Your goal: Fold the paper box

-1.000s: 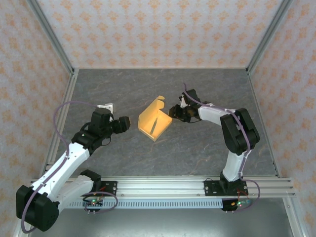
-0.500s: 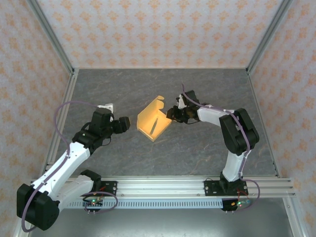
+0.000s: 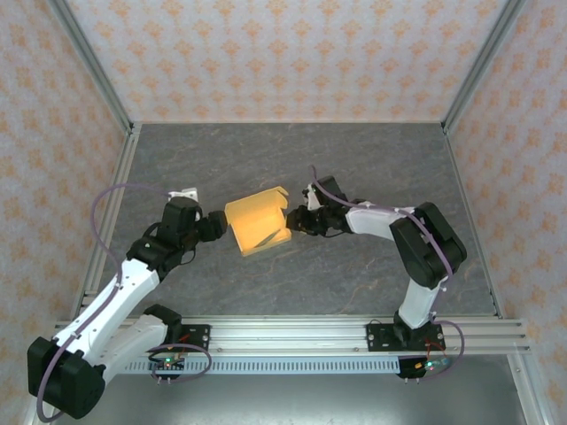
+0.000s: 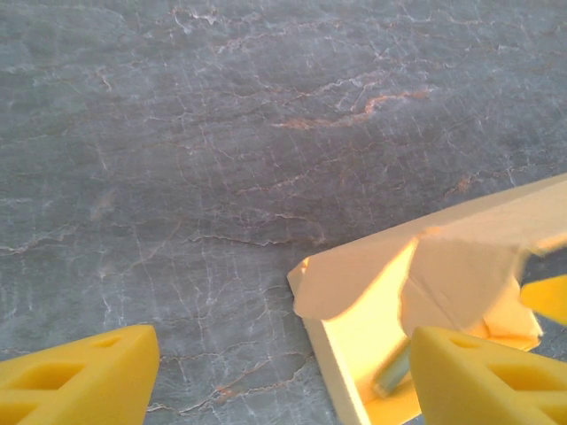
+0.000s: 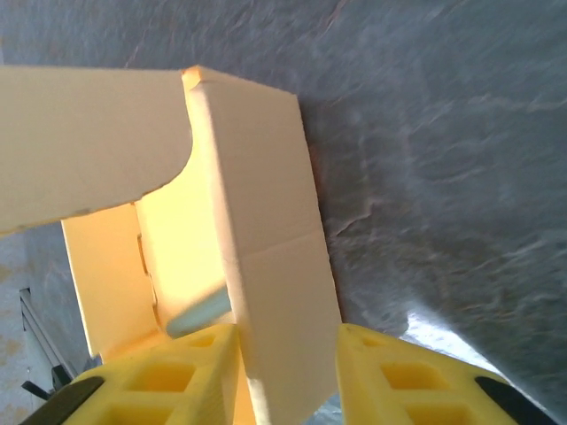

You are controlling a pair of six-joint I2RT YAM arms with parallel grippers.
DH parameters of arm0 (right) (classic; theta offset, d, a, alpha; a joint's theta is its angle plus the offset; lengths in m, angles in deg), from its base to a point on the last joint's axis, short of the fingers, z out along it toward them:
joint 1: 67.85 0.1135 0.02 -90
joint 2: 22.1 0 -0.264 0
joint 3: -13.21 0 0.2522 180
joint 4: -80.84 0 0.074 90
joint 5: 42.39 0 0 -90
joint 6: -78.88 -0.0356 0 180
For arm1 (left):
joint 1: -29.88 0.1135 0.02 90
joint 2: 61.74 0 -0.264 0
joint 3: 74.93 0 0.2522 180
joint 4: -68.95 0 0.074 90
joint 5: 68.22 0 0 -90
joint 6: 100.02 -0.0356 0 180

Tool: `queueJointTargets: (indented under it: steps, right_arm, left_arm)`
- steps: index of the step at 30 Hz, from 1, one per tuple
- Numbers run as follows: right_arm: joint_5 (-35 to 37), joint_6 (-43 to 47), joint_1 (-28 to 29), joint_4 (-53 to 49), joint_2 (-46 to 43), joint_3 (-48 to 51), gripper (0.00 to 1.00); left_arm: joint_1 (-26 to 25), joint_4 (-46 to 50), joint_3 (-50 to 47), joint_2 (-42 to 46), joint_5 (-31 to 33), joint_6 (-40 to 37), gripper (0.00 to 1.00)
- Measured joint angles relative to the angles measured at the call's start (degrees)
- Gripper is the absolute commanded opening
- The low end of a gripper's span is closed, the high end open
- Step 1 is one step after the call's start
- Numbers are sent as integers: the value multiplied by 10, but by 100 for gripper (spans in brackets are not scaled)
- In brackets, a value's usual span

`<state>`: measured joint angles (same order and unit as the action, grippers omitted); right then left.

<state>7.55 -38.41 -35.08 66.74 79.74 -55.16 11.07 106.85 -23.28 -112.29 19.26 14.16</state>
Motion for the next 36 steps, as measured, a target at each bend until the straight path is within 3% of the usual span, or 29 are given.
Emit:
queueJointTargets:
  steps: [6, 14, 24, 30, 36]
  right_arm:
    - [52, 27, 19, -37, -40, 10, 46]
    - [133, 158, 16, -58, -111, -19, 54]
    - [139, 273, 21, 15, -112, -11, 49]
    - [127, 316, 31, 39, -108, -11, 45]
    - [123, 344, 33, 41, -84, -12, 35]
  left_arm:
    - [0, 5, -27, 34, -3, -1, 75]
    - [0, -49, -67, 22, -35, -35, 79]
    - [28, -152, -83, -25, -60, -104, 77]
    - [39, -160, -82, -35, -76, -123, 76]
    - [40, -160, -78, -35, -76, -123, 76]
